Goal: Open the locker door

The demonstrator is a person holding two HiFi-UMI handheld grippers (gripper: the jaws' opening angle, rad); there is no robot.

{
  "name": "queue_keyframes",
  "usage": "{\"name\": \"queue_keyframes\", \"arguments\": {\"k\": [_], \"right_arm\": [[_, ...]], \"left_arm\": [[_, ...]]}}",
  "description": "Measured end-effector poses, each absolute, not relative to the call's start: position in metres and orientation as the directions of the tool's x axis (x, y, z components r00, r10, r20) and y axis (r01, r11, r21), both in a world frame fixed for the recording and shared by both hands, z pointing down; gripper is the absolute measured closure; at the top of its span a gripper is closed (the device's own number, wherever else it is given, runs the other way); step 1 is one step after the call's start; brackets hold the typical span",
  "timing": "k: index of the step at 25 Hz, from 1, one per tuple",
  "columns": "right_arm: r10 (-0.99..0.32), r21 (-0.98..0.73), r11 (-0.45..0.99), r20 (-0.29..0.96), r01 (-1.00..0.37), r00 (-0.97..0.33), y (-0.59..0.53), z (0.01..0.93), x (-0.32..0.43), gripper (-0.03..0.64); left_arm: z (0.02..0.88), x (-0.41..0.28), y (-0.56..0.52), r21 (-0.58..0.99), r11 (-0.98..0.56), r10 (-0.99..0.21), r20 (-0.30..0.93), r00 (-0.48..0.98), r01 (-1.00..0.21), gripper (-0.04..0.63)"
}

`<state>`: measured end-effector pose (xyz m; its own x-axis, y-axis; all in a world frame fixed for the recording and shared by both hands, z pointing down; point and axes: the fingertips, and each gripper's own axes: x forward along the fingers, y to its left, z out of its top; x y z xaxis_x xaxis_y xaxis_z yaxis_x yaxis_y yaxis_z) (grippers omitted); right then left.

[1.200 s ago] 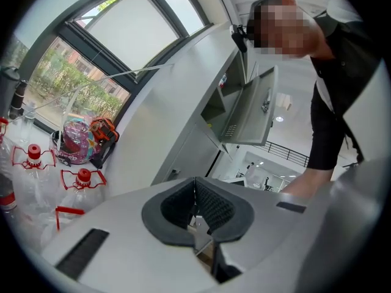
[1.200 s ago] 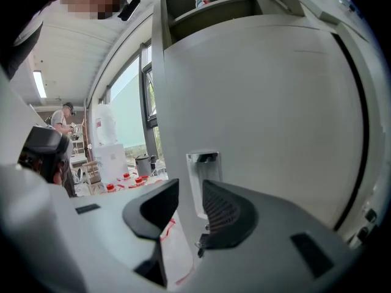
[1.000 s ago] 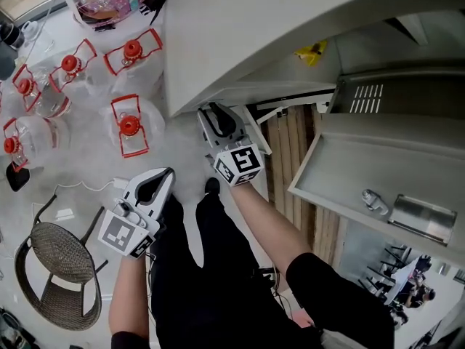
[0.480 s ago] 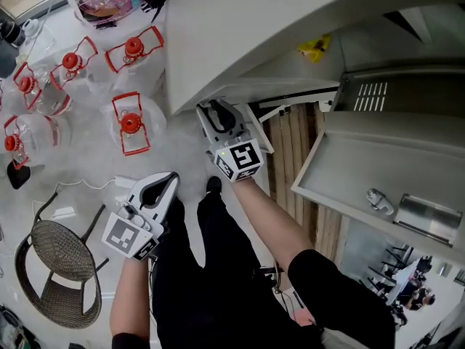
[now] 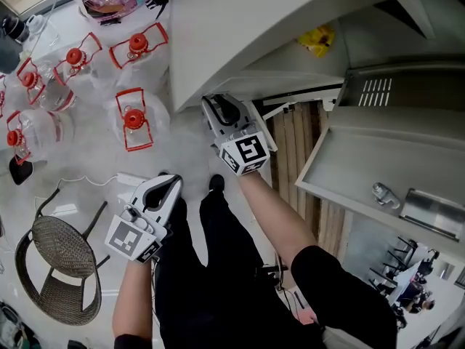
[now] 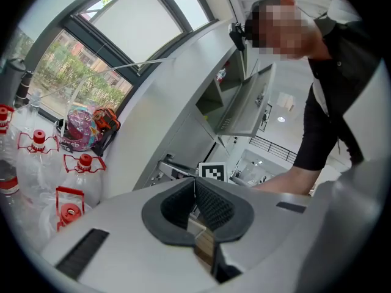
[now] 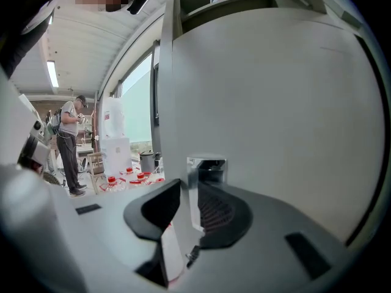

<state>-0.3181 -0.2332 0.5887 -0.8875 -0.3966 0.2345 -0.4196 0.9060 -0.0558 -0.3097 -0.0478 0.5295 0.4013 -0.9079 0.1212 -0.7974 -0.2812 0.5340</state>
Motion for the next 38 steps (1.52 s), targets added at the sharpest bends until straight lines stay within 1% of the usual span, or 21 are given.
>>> {"name": "queue_keyframes", "arguments": {"k": [20,28,38], "right_arm": [[-0.268,-0.048,0.956,0.253,-0.289,-0.930,-0.201,0.590,-0.290,0.520],[-0.181,-0.061,0.977,0.268,-0.204,-0.946,-0.187,0.590,-0.269,0.520],[-0.041,-0.066,0.996,0.268,-0.061,-0.963,-0.161,0.590,-0.230,0.517]], "left_arm": [[0.528,-0.277,-0.051,0.535,-0.278,-0.911,0.116,0.396,-0.798,0.578],[0.515,-0.254,-0.058,0.513,-0.231,-0.939,0.106,0.328,-0.827,0.578],[0.507,-0.219,-0.054,0.480,-0.126,-0.978,0.086,0.189,-0.868,0.577]]}}
